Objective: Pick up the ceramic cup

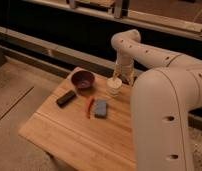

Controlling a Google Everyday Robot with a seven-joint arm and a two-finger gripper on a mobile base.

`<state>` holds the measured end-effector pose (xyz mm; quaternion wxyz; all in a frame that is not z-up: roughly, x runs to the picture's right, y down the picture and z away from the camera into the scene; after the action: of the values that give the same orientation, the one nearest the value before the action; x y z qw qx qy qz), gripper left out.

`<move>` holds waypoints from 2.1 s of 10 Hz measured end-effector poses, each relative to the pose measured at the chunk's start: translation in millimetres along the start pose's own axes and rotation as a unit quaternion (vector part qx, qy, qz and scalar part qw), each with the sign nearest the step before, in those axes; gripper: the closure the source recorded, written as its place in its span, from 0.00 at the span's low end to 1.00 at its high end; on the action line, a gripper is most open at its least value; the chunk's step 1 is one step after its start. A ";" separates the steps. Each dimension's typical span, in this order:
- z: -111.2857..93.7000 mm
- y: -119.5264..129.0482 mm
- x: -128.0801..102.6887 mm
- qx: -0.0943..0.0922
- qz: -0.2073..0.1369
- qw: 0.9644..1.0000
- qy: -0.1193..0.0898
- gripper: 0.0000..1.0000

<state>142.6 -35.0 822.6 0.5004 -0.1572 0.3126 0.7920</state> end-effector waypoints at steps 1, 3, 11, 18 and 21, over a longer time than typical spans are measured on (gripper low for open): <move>4.9 -0.6 2.2 0.003 -0.001 1.000 0.006 0.35; 11.9 -2.0 5.4 0.008 -0.001 1.000 0.016 0.35; 21.8 2.9 12.3 0.015 -0.031 0.999 0.031 0.94; 5.9 12.8 9.7 -0.009 -0.031 0.999 0.019 1.00; -33.3 22.8 7.0 -0.047 -0.028 0.998 -0.005 1.00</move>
<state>117.0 -58.9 801.2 0.5158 -0.1855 0.2677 0.7924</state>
